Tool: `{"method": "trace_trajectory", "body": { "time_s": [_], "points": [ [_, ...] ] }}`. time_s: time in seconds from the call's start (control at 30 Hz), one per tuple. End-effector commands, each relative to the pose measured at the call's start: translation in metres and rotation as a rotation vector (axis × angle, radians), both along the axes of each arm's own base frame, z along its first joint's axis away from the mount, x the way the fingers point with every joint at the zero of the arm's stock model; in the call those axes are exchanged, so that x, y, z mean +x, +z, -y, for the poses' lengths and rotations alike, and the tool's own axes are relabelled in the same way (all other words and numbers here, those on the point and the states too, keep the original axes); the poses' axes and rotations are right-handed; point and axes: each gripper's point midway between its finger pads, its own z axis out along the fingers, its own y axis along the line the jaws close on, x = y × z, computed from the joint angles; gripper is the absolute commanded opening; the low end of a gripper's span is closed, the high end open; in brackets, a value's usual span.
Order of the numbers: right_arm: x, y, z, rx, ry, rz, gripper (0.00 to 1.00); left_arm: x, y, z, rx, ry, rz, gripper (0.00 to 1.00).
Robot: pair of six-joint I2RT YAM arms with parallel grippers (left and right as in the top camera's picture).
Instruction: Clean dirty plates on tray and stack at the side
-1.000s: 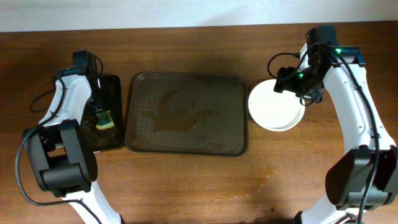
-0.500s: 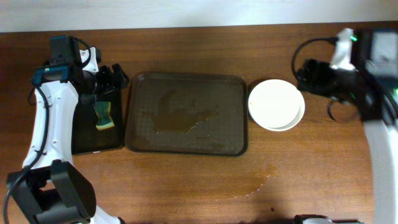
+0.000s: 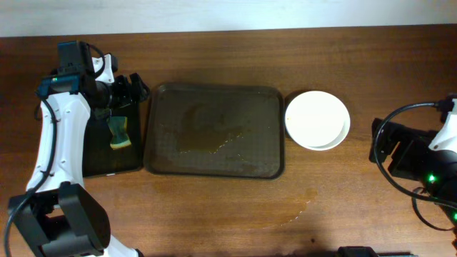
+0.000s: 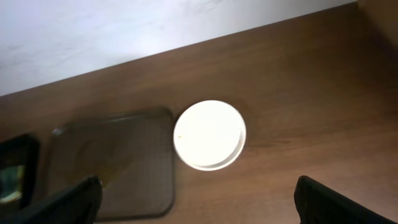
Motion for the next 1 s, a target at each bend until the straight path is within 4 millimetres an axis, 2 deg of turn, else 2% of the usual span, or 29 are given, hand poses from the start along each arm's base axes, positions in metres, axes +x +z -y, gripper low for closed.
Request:
{"method": "trace_trajectory", "body": {
  "time_s": [0.0, 0.07, 0.13, 0.23, 0.43, 0.5, 0.7, 0.77, 0.87, 0.97],
  "points": [
    [0.009, 0.009, 0.016, -0.067, -0.068, 0.063, 0.98, 0.002, 0.003, 0.0, -0.015, -0.001, 0.01, 0.99],
    [0.023, 0.012, 0.017, -0.084, -0.067, 0.141, 0.98, 0.002, 0.003, 0.0, -0.015, 0.0, 0.01, 0.99],
    [0.034, 0.0, 0.015, -0.09, -0.052, 0.224, 0.98, 0.002, 0.003, 0.0, -0.015, 0.0, 0.01, 0.99],
    [0.034, -0.037, 0.014, -0.09, -0.048, 0.31, 0.98, 0.002, 0.003, 0.0, -0.015, 0.0, 0.01, 0.99],
    [0.019, -0.128, 0.012, -0.066, -0.054, 0.466, 0.98, 0.002, 0.003, 0.0, -0.015, 0.0, 0.01, 0.99],
    [0.021, -0.154, 0.004, -0.054, -0.016, 0.529, 0.98, 0.002, 0.003, 0.0, -0.015, 0.0, 0.01, 0.99],
    [0.028, -0.187, -0.006, -0.041, 0.022, 0.726, 0.98, 0.002, 0.003, 0.0, -0.015, 0.0, 0.01, 0.99],
    [0.028, -0.194, -0.006, -0.04, 0.022, 0.749, 0.98, 0.002, 0.003, 0.0, -0.015, 0.0, 0.01, 0.99],
    [0.031, -0.215, -0.006, -0.042, 0.023, 0.673, 0.98, 0.002, 0.003, 0.0, -0.015, 0.0, 0.01, 0.99],
    [0.03, -0.248, -0.009, -0.037, 0.043, 0.54, 0.98, 0.002, 0.003, 0.0, -0.015, 0.0, 0.01, 0.99]
  ]
}}
